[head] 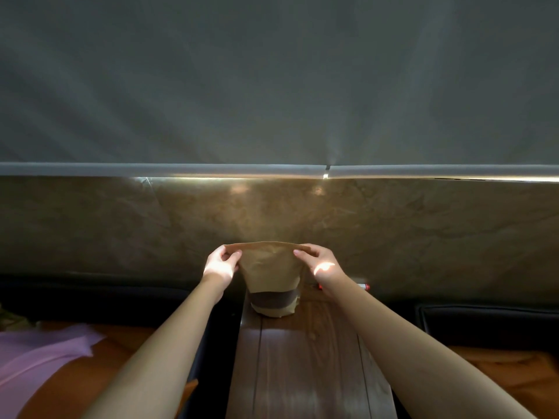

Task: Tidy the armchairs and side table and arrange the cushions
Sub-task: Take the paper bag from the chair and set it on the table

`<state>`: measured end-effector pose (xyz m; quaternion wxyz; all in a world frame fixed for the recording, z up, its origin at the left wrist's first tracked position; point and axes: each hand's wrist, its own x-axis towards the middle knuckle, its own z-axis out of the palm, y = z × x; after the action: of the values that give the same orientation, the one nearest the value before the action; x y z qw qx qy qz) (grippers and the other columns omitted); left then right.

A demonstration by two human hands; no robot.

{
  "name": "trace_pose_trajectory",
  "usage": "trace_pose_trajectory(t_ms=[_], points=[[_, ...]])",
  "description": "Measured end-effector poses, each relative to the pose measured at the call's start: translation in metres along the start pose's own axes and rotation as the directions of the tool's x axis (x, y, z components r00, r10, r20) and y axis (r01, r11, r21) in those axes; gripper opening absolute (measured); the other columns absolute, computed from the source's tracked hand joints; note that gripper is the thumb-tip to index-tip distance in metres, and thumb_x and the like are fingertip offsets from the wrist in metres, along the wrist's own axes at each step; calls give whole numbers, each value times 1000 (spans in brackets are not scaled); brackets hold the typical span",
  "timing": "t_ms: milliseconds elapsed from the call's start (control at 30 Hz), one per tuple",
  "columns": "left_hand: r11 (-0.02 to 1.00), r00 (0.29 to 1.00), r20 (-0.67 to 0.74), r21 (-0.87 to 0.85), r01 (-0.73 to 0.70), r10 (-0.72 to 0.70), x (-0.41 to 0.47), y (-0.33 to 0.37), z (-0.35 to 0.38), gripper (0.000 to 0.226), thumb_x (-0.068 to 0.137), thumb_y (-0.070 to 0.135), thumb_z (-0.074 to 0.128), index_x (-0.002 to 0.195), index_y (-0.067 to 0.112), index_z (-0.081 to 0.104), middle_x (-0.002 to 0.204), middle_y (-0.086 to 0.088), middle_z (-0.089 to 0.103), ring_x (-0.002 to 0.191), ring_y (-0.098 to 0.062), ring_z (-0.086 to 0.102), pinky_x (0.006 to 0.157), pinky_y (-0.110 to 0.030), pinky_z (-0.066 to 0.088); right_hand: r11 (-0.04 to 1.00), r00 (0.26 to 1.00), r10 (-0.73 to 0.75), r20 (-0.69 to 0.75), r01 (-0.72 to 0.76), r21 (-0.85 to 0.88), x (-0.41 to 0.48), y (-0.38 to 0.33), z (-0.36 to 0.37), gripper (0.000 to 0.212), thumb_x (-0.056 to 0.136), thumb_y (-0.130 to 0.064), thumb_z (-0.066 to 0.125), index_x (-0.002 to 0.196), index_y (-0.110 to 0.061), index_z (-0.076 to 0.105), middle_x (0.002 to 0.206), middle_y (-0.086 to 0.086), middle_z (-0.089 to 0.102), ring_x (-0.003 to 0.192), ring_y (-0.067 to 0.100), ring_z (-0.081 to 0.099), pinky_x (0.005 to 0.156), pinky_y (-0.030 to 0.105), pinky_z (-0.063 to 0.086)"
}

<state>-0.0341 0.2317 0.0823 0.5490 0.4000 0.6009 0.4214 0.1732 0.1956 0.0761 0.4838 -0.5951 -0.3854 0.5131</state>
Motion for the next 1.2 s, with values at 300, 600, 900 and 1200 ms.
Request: trace_pose_trajectory(t_ms=[300, 600, 900, 1200], points=[[974, 980, 17, 112, 197, -200, -3, -34, 2, 29, 97, 22, 54, 124, 13, 48, 118, -6, 51, 113, -24, 49, 93, -40, 47, 982, 985, 173, -20, -174, -74, 1, 28, -1, 51, 87, -16, 70, 134, -12, 49, 122, 14, 61, 102, 21, 63, 83, 25, 51], [915, 983, 81, 385, 124, -168, -55, -100, 9, 51, 93, 6, 57, 139, -2, 38, 138, -20, 48, 127, -29, 48, 98, -22, 34, 869, 939, 343, 1, -317, -380, -55, 77, 4, 69, 85, -21, 72, 142, -6, 37, 135, 11, 51, 126, 25, 50, 86, 18, 39], [744, 950, 243, 668, -16, -197, -101, -145, 12, 77, 86, 20, 68, 150, 22, 25, 152, -1, 34, 140, -17, 33, 113, -25, 27, 770, 915, 390, 106, -261, -582, -99, 112, 30, 69, 91, -18, 64, 149, -21, 27, 149, 4, 39, 136, 20, 40, 102, 20, 33], [180, 946, 305, 930, -320, 109, -91, -190, 23, 73, 99, 38, 38, 152, 18, -8, 159, 2, -15, 148, -17, -9, 117, -35, -9, 369, 983, 57, 173, 140, -919, -94, 170, 48, 60, 101, -22, 37, 154, -22, 9, 162, -4, -1, 149, 13, -4, 118, 32, -4]])
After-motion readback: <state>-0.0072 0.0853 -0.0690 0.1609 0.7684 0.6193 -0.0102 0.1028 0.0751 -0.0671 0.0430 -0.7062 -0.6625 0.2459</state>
